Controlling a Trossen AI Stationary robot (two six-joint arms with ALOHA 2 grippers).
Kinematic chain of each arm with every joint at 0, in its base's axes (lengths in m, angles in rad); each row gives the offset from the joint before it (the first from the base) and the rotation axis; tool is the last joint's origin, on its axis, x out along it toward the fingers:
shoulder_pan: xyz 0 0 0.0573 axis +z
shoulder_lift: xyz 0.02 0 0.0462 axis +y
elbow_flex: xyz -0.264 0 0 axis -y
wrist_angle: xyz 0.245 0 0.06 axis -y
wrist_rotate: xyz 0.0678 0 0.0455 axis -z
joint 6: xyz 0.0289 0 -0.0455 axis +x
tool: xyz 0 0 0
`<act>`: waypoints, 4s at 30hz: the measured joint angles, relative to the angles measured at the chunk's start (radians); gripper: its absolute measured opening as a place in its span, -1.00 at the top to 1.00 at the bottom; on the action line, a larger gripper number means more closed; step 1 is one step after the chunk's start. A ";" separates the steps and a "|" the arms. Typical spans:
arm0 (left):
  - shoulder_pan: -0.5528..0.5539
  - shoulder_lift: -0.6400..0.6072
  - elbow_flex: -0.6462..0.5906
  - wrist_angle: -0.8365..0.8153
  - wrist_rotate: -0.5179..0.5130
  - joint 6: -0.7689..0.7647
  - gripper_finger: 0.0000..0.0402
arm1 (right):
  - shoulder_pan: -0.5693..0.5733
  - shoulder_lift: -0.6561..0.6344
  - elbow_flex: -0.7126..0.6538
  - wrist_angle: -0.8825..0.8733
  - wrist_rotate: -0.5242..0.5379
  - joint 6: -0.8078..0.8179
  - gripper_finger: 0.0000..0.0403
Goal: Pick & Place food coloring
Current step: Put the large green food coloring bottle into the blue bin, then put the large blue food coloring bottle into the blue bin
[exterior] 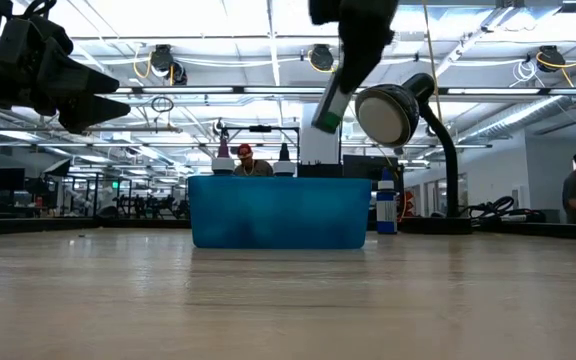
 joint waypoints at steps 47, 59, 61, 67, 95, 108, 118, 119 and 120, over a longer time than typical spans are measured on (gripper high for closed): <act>0.000 0.000 0.000 0.000 0.000 0.000 -0.53 | -0.055 0.242 -0.071 0.016 -0.104 -0.103 0.39; 0.000 0.000 0.000 0.000 0.000 0.000 -0.53 | -0.056 0.232 -0.114 0.084 -0.124 -0.072 0.39; 0.000 0.000 0.000 0.000 0.000 0.000 -0.53 | -0.056 0.225 -0.116 0.084 -0.128 -0.053 0.30; 0.000 0.000 0.000 0.000 0.000 0.000 -0.53 | -0.056 0.191 -0.114 0.074 -0.125 0.023 -0.28; 0.000 0.000 0.000 0.000 0.000 0.000 -0.53 | -0.221 -0.512 -1.021 0.910 0.262 0.154 -0.20; 0.000 0.000 0.000 0.000 0.000 0.000 -0.53 | -0.400 -0.538 -1.188 1.166 0.258 0.096 -0.18; 0.000 0.000 0.000 0.000 0.000 0.000 -0.53 | -0.502 -0.452 -1.187 1.351 0.103 0.084 -0.18; 0.000 0.000 0.000 0.000 0.000 0.000 -0.53 | -0.504 -0.434 -1.187 1.377 0.102 0.075 -0.18; 0.000 0.000 0.000 0.000 0.000 0.000 -0.53 | -0.507 -0.418 -1.187 1.393 0.105 0.067 -0.18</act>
